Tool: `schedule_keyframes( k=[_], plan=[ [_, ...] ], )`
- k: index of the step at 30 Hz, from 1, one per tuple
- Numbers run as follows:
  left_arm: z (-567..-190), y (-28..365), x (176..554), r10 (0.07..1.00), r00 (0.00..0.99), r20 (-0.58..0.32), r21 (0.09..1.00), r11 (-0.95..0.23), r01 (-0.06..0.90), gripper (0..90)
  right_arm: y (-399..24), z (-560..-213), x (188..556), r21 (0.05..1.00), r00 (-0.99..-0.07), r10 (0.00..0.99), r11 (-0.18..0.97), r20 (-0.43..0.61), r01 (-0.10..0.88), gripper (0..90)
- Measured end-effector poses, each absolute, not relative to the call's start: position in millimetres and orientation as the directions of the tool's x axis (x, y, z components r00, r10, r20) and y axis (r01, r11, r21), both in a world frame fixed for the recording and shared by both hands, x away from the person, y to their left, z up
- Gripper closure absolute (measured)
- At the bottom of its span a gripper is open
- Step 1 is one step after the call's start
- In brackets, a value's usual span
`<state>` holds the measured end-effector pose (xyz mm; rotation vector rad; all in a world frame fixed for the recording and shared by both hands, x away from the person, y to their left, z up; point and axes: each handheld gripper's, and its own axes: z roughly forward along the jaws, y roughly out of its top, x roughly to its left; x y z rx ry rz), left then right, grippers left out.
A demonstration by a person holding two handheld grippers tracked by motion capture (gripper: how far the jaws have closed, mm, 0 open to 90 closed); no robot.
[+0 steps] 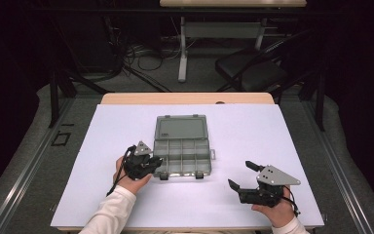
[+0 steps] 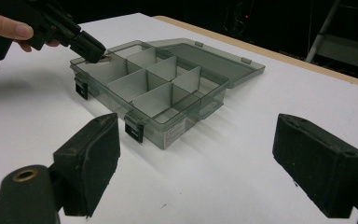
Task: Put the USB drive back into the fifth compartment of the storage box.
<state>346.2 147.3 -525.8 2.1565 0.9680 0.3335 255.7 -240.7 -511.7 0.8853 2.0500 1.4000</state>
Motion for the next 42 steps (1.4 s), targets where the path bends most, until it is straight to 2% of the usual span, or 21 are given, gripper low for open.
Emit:
schedule_keyframes(
  k=[7, 15, 21, 28, 36, 42],
  plan=[
    [-523.4, 148.6, 345.5, 0.734, 0.674, -0.077, 0.731, -0.418, 0.539, 74.5, -241.0, -512.3, 256.0, 0.936, -0.661, 0.749, 0.261, -0.041, 0.237, 14.8],
    [-520.4, 149.0, 339.5, 0.741, 0.671, -0.044, 0.752, -0.418, 0.511, 57.6, -244.7, -513.3, 255.6, 0.936, -0.658, 0.752, 0.252, -0.030, 0.245, 14.8],
    [-520.3, 151.2, 338.5, 0.749, 0.660, -0.059, 0.760, -0.395, 0.516, 46.8, -245.1, -513.0, 253.9, 0.936, -0.657, 0.753, 0.252, -0.030, 0.246, 14.8],
    [-520.1, 154.6, 340.5, 0.739, 0.672, -0.052, 0.773, -0.396, 0.495, 40.3, -244.9, -512.8, 253.0, 0.936, -0.659, 0.751, 0.256, -0.036, 0.240, 14.8],
    [-514.0, 158.2, 339.0, 0.736, 0.669, -0.103, 0.787, -0.351, 0.507, 37.5, -246.4, -512.6, 252.5, 0.937, -0.655, 0.755, 0.254, -0.037, 0.240, 14.8],
    [-509.1, 159.6, 335.9, 0.709, 0.693, -0.135, 0.796, -0.338, 0.502, 29.3, -245.9, -512.4, 252.2, 0.937, -0.654, 0.755, 0.256, -0.040, 0.238, 14.8]
  ],
)
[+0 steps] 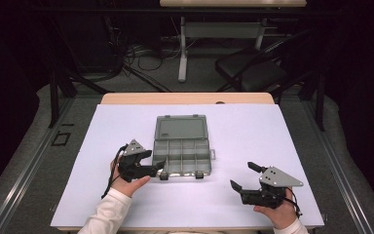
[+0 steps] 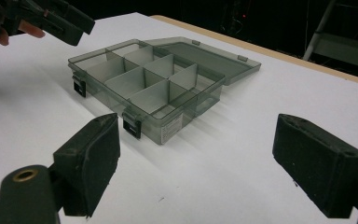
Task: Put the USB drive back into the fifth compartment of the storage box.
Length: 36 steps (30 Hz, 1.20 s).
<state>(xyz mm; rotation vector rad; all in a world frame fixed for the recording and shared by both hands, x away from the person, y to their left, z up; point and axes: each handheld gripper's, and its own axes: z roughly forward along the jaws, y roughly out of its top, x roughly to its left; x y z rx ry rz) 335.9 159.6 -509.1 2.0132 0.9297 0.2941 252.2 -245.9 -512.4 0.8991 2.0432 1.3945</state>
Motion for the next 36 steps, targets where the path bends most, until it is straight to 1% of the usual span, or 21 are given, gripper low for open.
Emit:
schedule_keyframes(
  k=[4, 8, 13, 21, 24, 27, 32, 36],
  plan=[
    [-502.8, 160.3, 332.1, 0.700, 0.701, -0.137, 0.808, -0.330, 0.488, 24.8, -246.2, -512.1, 251.7, 0.938, -0.652, 0.757, 0.255, -0.041, 0.237, 14.8],
    [-493.4, 162.2, 328.5, 0.690, 0.710, -0.141, 0.820, -0.320, 0.474, 17.6, -246.9, -511.2, 251.2, 0.940, -0.647, 0.762, 0.249, -0.040, 0.235, 14.8],
    [-483.0, 163.5, 322.0, 0.660, 0.739, -0.135, 0.850, -0.306, 0.429, 15.5, -246.5, -511.2, 250.6, 0.937, -0.648, 0.760, 0.253, -0.040, 0.239, 14.8],
    [-475.9, 166.5, 308.6, 0.620, 0.778, -0.103, 0.874, -0.317, 0.368, 10.9, -246.7, -511.7, 250.7, 0.937, -0.643, 0.765, 0.250, -0.038, 0.242, 14.8],
    [-475.7, 170.4, 305.4, 0.623, 0.776, -0.104, 0.880, -0.305, 0.363, 7.6, -246.0, -512.1, 250.9, 0.937, -0.642, 0.766, 0.251, -0.038, 0.244, 14.8],
    [-475.8, 176.3, 302.3, 0.627, 0.773, -0.099, 0.889, -0.293, 0.352, 7.3, -245.0, -512.7, 251.2, 0.937, -0.643, 0.765, 0.250, -0.037, 0.244, 14.8],
    [-481.2, 186.8, 298.4, 0.640, 0.761, -0.112, 0.901, -0.257, 0.349, 2.3, -245.3, -513.4, 251.9, 0.935, -0.641, 0.766, 0.252, -0.035, 0.250, 14.8],
    [-486.2, 195.0, 295.5, 0.654, 0.749, -0.109, 0.904, -0.248, 0.348, 1.0, -245.8, -513.6, 252.9, 0.936, -0.637, 0.770, 0.247, -0.033, 0.250, 14.8]
  ],
)
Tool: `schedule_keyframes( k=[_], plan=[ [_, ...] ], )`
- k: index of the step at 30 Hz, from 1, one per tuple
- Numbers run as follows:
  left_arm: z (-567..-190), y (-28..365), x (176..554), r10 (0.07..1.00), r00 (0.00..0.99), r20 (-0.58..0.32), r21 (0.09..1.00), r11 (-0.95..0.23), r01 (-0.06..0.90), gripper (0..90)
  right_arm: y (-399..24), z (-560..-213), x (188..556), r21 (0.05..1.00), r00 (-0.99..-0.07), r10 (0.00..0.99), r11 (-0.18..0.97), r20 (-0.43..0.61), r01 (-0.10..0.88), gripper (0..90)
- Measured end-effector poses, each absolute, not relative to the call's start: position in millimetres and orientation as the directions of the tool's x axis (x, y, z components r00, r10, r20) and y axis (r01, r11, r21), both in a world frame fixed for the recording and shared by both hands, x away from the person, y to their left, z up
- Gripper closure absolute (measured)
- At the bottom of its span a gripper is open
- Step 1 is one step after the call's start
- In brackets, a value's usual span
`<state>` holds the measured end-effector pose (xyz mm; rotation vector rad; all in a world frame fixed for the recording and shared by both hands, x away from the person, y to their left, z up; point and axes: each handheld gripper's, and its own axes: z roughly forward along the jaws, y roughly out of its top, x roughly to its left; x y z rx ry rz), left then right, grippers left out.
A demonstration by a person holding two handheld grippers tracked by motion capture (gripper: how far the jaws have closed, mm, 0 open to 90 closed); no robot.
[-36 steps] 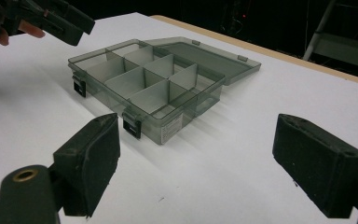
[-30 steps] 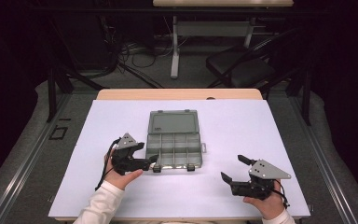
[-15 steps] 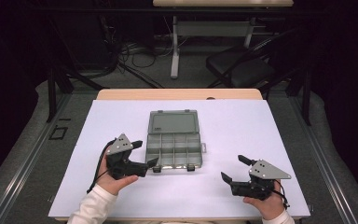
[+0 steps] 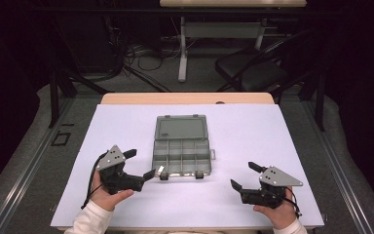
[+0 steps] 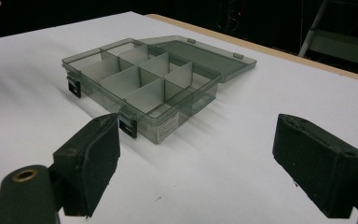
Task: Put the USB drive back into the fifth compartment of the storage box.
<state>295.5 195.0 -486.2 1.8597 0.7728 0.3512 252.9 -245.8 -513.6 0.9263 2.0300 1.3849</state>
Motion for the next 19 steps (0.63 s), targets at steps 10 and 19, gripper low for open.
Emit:
schedule_keyframes(
  k=[10, 19],
  plan=[
    [-500.9, 216.0, 292.2, 0.694, 0.709, -0.122, 0.911, -0.206, 0.359, 0.5, -247.7, -516.1, 254.7, 0.932, -0.633, 0.774, 0.246, -0.024, 0.265, 14.7],
    [-507.1, 226.5, 296.1, 0.722, 0.680, -0.127, 0.914, -0.182, 0.364, 0.5, -248.8, -518.2, 256.4, 0.927, -0.631, 0.775, 0.254, -0.024, 0.277, 14.7]
  ],
)
